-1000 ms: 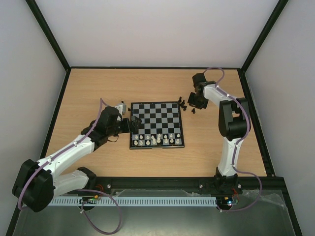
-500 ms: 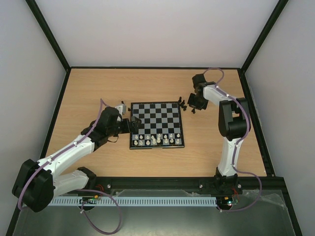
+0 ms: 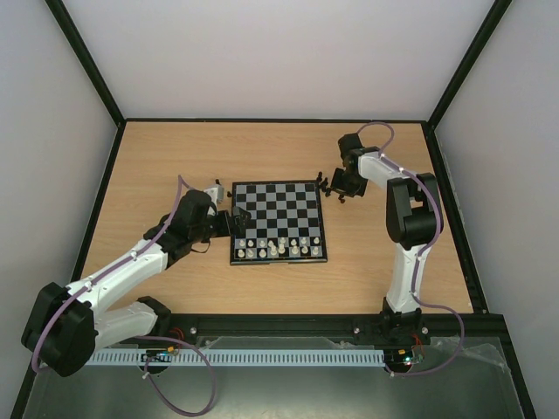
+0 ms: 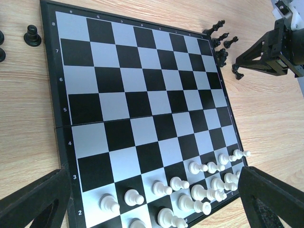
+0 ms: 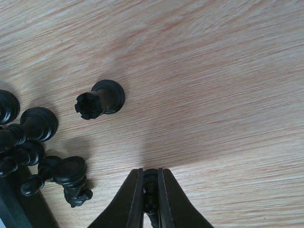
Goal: Set up the chess pieces on the board
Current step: Pick up the chess piece at the center of the board.
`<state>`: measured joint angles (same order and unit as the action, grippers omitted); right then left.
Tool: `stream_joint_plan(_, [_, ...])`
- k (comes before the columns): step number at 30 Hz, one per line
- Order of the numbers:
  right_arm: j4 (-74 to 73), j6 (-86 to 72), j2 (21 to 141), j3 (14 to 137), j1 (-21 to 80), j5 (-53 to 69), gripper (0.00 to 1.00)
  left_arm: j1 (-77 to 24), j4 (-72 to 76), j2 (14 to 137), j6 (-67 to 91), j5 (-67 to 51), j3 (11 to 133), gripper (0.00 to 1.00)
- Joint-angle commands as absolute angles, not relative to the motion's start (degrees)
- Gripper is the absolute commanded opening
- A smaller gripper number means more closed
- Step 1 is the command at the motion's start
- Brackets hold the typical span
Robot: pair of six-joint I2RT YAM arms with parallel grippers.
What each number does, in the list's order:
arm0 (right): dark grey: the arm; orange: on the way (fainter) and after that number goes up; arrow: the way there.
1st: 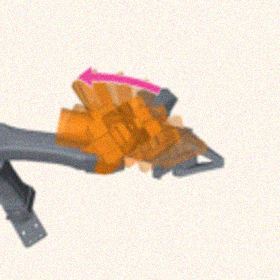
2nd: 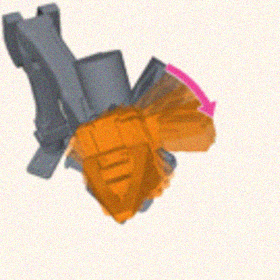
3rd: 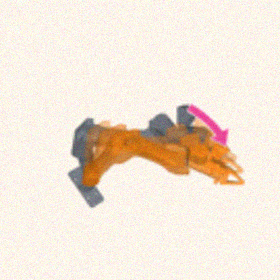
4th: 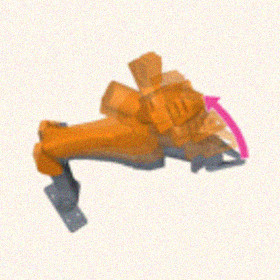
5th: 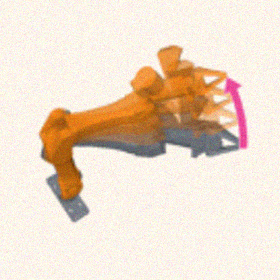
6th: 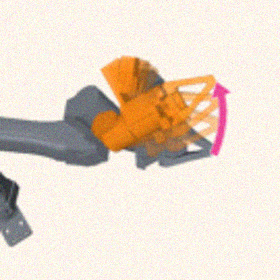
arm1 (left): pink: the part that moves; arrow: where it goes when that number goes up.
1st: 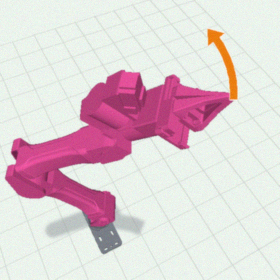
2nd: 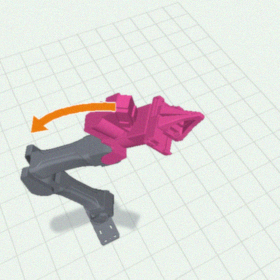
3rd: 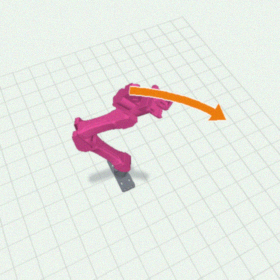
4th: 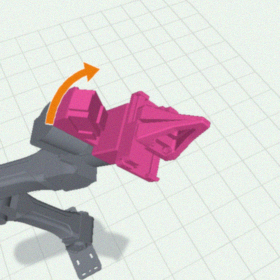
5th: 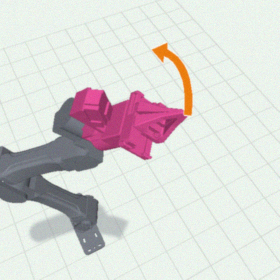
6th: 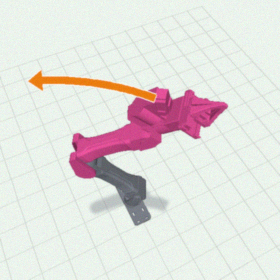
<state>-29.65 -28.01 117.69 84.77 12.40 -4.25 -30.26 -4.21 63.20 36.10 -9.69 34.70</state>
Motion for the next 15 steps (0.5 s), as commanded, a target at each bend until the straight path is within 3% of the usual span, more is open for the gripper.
stream_joint_plan(1, [-31.4,-27.7,118.2,83.5,12.9,-4.9,0.06,-30.4,-3.3,63.6,35.3,-10.1,34.0,0.99])
stream_joint_plan(15, [-34.6,-27.5,112.9,87.0,15.3,-7.0,0.05,-30.4,-3.5,63.7,35.4,-9.9,34.2,0.99])
